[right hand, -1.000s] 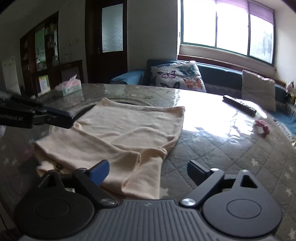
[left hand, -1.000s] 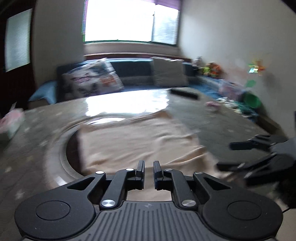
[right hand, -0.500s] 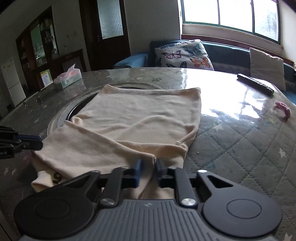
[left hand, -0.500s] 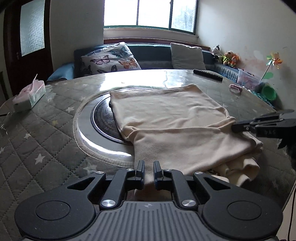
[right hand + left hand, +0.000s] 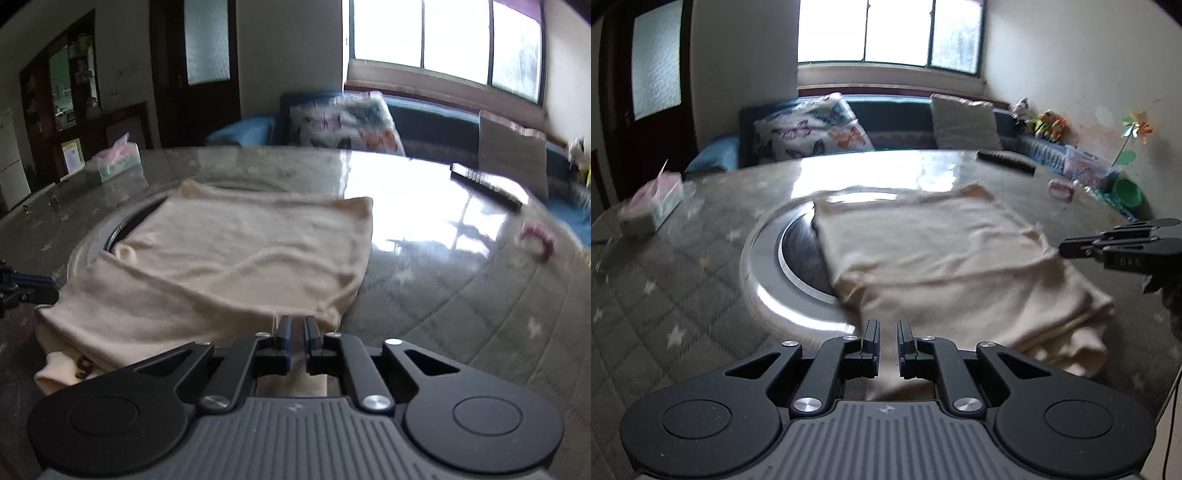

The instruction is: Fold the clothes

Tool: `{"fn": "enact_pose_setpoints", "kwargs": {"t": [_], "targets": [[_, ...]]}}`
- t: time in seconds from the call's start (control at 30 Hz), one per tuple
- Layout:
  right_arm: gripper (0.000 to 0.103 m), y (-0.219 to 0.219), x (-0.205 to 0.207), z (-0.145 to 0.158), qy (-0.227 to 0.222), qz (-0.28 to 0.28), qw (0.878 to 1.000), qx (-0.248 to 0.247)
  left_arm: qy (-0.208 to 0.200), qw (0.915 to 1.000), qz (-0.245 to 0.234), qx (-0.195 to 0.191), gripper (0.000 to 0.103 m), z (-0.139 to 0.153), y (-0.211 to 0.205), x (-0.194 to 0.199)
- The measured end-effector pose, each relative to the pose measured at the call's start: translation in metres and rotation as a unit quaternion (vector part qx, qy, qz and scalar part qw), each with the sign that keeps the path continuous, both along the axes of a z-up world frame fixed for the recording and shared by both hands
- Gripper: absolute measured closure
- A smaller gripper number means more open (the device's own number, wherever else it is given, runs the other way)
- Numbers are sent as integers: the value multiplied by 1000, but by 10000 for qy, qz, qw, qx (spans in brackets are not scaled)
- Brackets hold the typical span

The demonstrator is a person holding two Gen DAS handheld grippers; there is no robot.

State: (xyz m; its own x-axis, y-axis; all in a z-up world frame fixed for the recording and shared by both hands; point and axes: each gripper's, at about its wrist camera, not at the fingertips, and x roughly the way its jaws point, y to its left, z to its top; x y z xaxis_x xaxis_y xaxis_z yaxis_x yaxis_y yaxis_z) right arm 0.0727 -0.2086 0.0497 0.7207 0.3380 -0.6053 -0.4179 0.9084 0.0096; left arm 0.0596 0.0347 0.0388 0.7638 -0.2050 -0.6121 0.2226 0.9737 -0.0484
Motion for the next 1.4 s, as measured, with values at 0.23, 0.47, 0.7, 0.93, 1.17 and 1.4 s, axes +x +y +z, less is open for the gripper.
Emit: {"fn": "enact_pose_setpoints", "kwargs": {"t": [0.23,0.47,0.7,0.93,1.17,1.4], "targets": [[90,21,1,0,176,701,9973,150,108,9998,-183,17,92,-6,-18,35],[84,23,5,-13,396,796,9960,2,275,9993,-203,129,92,-21,-15,46],[81,16,-19,-13,375,1041,9936,-239,247,9992,-250,192,90,-20,-10,35],[81,15,-19,-1,163,1069,9940,-184,195,9993,-237,215,90,-16,-13,45],[81,26,3,-7,151,1100,9938,-95,179,9977,-496,423,84,-14,-16,36],[73,21,-3,-9,204,1216,9920,-288,-13,9872,-1253,982,70,-7,-20,-6]]}}
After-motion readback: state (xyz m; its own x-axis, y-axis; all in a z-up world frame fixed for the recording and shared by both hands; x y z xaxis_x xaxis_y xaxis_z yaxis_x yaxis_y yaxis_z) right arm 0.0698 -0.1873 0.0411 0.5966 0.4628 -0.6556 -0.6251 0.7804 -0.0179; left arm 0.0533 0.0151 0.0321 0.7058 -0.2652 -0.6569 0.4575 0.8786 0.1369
